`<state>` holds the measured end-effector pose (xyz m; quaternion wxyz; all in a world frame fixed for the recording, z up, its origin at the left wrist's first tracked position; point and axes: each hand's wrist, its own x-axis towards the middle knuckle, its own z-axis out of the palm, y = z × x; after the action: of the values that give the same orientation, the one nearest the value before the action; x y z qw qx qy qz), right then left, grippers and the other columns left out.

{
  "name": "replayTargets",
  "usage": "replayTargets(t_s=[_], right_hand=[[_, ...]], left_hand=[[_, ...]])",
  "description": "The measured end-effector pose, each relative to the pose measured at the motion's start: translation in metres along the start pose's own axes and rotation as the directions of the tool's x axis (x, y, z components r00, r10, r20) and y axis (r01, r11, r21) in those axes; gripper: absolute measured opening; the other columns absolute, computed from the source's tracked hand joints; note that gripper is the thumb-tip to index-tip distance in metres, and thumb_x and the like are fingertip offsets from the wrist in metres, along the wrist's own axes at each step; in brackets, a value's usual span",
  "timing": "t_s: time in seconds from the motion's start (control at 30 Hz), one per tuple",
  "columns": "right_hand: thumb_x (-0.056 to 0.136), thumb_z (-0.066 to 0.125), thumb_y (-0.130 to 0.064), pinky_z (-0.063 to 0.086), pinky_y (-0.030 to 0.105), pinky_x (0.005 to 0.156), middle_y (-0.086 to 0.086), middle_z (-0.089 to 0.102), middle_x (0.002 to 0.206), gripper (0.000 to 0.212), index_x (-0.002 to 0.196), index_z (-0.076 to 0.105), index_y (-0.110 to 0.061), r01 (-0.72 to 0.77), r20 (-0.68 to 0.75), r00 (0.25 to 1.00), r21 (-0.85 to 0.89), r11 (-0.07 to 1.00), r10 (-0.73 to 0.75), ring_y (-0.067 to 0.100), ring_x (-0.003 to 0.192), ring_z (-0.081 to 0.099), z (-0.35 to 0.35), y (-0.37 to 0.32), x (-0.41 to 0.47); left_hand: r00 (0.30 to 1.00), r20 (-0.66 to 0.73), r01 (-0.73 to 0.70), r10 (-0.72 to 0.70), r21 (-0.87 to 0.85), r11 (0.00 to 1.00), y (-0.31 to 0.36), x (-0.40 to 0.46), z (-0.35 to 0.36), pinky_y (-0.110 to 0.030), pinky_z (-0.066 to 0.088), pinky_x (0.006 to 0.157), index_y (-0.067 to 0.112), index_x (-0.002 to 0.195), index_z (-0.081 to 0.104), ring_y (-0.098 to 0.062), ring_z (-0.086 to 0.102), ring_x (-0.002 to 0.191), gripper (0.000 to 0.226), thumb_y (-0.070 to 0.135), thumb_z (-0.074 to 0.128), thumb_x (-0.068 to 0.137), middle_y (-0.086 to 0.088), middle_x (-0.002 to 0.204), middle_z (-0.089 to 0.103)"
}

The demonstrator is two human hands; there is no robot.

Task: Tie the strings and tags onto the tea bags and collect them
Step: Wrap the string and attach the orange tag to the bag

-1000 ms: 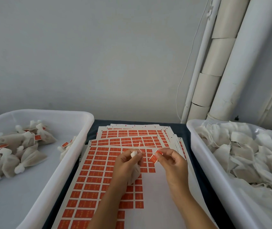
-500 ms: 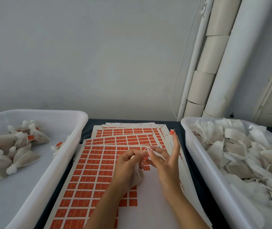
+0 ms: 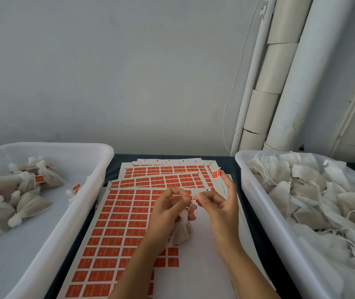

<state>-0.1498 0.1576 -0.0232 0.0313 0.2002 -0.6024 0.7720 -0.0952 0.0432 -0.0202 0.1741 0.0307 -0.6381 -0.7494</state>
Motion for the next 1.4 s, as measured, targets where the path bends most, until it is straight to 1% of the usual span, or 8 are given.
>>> replayTargets(t_s=[0.13,0.3,0.5,0.63,0.77,0.97,1.2,1.4], right_hand=[[0.078,0.072,-0.015,0.054,0.028,0.084,0.005,0.071,0.084,0.07,0.135,0.036,-0.032,0.021,0.005,1.0,-0.035,0.999,-0.021,0.018,0.083,0.069,0.0,0.001,0.001],[0.073,0.071,-0.026,0.054,0.036,0.086,-0.015,0.07,0.093,0.07,0.135,0.038,-0.029,0.028,-0.021,0.999,-0.063,0.998,-0.029,0.012,0.091,0.068,-0.001,0.001,0.002],[0.076,0.069,-0.027,0.055,0.025,0.078,-0.016,0.069,0.098,0.061,0.129,0.04,-0.036,0.036,-0.048,0.998,-0.071,0.997,-0.039,0.011,0.096,0.067,-0.003,0.002,0.001],[0.082,0.065,-0.031,0.054,0.03,0.082,-0.012,0.063,0.113,0.036,0.116,0.054,-0.037,0.072,-0.142,0.986,-0.115,0.991,-0.088,0.009,0.102,0.061,-0.001,-0.002,-0.001],[0.081,0.067,-0.029,0.054,0.03,0.082,-0.008,0.067,0.098,0.005,0.085,0.064,-0.03,0.034,-0.197,0.979,-0.113,0.993,-0.056,0.015,0.095,0.064,-0.002,-0.003,-0.004],[0.079,0.071,-0.021,0.056,0.02,0.069,-0.014,0.071,0.091,0.01,0.089,0.068,-0.02,-0.014,-0.174,0.985,-0.052,0.999,0.005,0.01,0.083,0.068,0.001,-0.003,-0.006],[0.077,0.073,-0.016,0.055,0.016,0.063,-0.014,0.07,0.085,0.011,0.082,0.064,-0.02,-0.103,-0.134,0.987,-0.076,0.992,0.092,0.006,0.083,0.068,0.007,0.005,-0.006],[0.078,0.073,-0.019,0.055,0.022,0.072,-0.014,0.068,0.087,0.011,0.082,0.063,-0.022,-0.092,-0.115,0.991,-0.193,0.977,0.071,0.011,0.082,0.067,0.003,0.005,-0.004]], left_hand=[[0.991,0.118,-0.063,0.057,0.047,0.997,0.003,-0.001,-0.004,-0.023,0.054,0.06,0.002,0.094,0.062,-0.022,0.066,0.065,0.007,0.003,0.056,0.09,-0.009,0.081,0.07],[0.984,0.173,-0.053,0.037,0.089,0.995,0.003,-0.002,-0.003,-0.02,0.053,0.064,0.0,0.095,0.069,-0.017,0.067,0.065,0.013,0.003,0.059,0.087,0.0,0.076,0.072],[0.989,0.147,-0.005,-0.005,0.063,0.998,0.001,-0.001,-0.003,-0.018,0.053,0.065,0.011,0.096,0.072,-0.017,0.07,0.07,0.018,0.004,0.062,0.084,0.001,0.086,0.074],[0.999,0.052,0.016,-0.018,0.045,0.999,-0.002,0.001,-0.005,-0.018,0.054,0.066,0.019,0.093,0.074,-0.019,0.07,0.069,0.022,0.003,0.064,0.083,-0.001,0.089,0.074],[1.0,-0.001,0.004,-0.004,0.057,0.998,-0.004,0.002,-0.007,-0.019,0.054,0.068,0.021,0.097,0.073,-0.021,0.069,0.066,0.024,0.005,0.063,0.083,-0.007,0.08,0.073],[0.997,-0.071,-0.006,0.012,0.086,0.996,-0.007,0.003,-0.006,-0.028,0.057,0.076,0.021,0.1,0.072,-0.02,0.07,0.078,0.025,0.005,0.065,0.082,-0.005,0.093,0.074],[0.997,-0.073,-0.026,0.03,0.051,0.998,-0.008,0.002,-0.006,-0.024,0.056,0.069,0.011,0.103,0.071,-0.023,0.071,0.077,0.024,0.007,0.066,0.08,-0.002,0.091,0.074],[0.997,-0.073,-0.013,0.02,0.086,0.996,-0.008,0.003,-0.006,-0.019,0.055,0.067,0.019,0.104,0.07,-0.017,0.071,0.079,0.027,0.005,0.066,0.082,0.005,0.092,0.074]])
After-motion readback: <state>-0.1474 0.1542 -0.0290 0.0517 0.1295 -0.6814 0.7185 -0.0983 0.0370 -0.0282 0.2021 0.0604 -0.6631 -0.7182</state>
